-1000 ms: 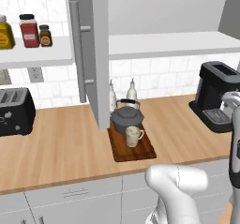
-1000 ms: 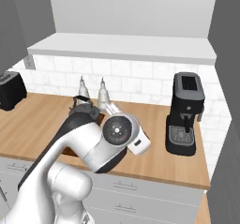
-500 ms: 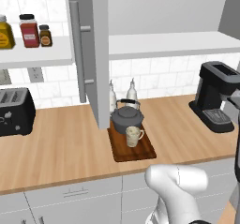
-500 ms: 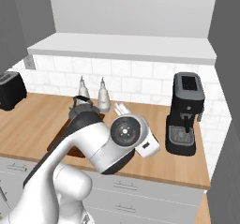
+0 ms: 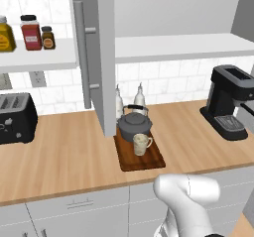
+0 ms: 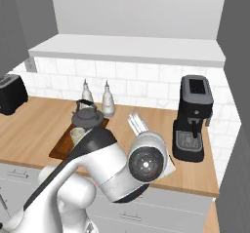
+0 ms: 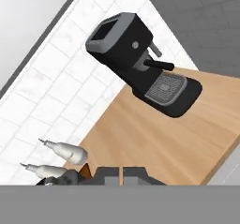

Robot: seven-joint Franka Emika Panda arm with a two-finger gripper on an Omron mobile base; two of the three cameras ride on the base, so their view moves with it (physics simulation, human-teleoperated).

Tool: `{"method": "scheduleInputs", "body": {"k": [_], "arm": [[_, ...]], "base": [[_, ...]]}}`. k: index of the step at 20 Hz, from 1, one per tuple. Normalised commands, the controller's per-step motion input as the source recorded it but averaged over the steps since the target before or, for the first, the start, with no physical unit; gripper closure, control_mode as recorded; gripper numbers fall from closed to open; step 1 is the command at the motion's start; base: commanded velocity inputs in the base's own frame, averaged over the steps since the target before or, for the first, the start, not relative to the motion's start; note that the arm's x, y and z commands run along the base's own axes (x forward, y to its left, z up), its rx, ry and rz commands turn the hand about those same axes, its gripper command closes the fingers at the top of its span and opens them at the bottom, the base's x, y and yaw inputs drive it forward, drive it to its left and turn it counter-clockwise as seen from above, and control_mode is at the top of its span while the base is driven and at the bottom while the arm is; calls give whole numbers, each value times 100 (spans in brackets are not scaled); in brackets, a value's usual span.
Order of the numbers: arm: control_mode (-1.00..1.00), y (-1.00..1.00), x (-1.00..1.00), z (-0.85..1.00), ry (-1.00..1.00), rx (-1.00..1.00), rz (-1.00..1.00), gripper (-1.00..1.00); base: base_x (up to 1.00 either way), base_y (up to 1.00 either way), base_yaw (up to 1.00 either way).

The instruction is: Pick the kettle from the counter and place it on the tray. Then pick the mug from the cabinet and place it on the tray. Then close the cabinet doors.

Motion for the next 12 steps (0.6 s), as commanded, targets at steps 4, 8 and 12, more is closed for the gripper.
{"method": "scheduleInputs", "body": {"k": [4, 8, 12], "arm": [[-100, -29, -47, 50, -4, 22, 0, 100], [-100, -31, -35, 41, 0, 16, 0, 100], [-100, -11, -18, 2, 0, 2, 0, 100]], "base": [[0, 0, 0], [0, 0, 0], [0, 0, 0]]}}
